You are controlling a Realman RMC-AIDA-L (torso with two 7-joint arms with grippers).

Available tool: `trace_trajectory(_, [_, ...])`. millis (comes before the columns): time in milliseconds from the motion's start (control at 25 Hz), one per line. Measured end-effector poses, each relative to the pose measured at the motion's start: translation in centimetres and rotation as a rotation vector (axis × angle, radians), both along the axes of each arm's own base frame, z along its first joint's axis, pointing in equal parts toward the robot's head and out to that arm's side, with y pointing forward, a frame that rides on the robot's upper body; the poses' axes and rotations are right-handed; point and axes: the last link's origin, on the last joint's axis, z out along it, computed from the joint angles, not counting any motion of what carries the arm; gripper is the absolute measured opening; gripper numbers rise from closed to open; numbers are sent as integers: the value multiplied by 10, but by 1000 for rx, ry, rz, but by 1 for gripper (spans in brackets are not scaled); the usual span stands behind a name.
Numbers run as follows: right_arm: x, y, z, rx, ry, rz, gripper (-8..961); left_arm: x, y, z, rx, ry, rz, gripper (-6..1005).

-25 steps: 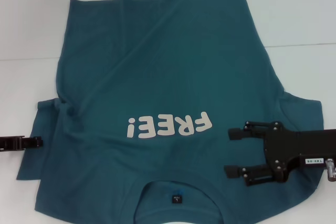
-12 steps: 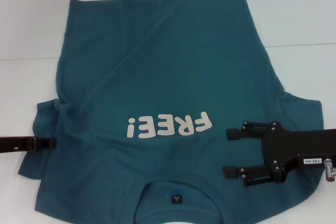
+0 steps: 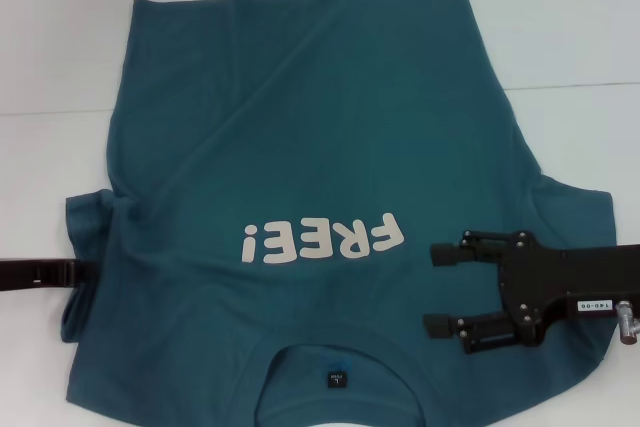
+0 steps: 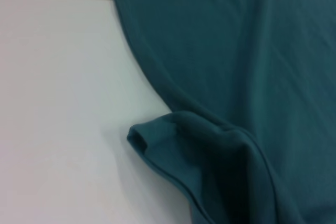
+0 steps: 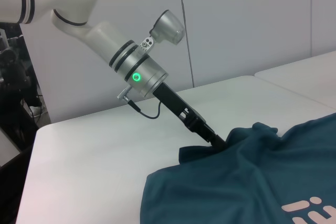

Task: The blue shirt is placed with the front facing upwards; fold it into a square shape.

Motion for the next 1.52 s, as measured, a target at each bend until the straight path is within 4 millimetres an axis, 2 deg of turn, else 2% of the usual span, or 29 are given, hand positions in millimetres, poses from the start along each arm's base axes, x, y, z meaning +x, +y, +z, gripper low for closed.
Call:
trace_trajectory(280, [-1,1,0,0,2,-2,922,-2,1,4,20,5,5,92])
trace_trajectory(480, [0,1,0,0,2,-2,922,-2,1,7,24,10,7,-2])
trace_trajectory(1120, [5,0,5,24,20,-44,922,-7,2,19,34,36,12,-2])
trace_trajectory(1520, [8,1,10,47,32,-61,923,-7,1,36,60,46,14,-2])
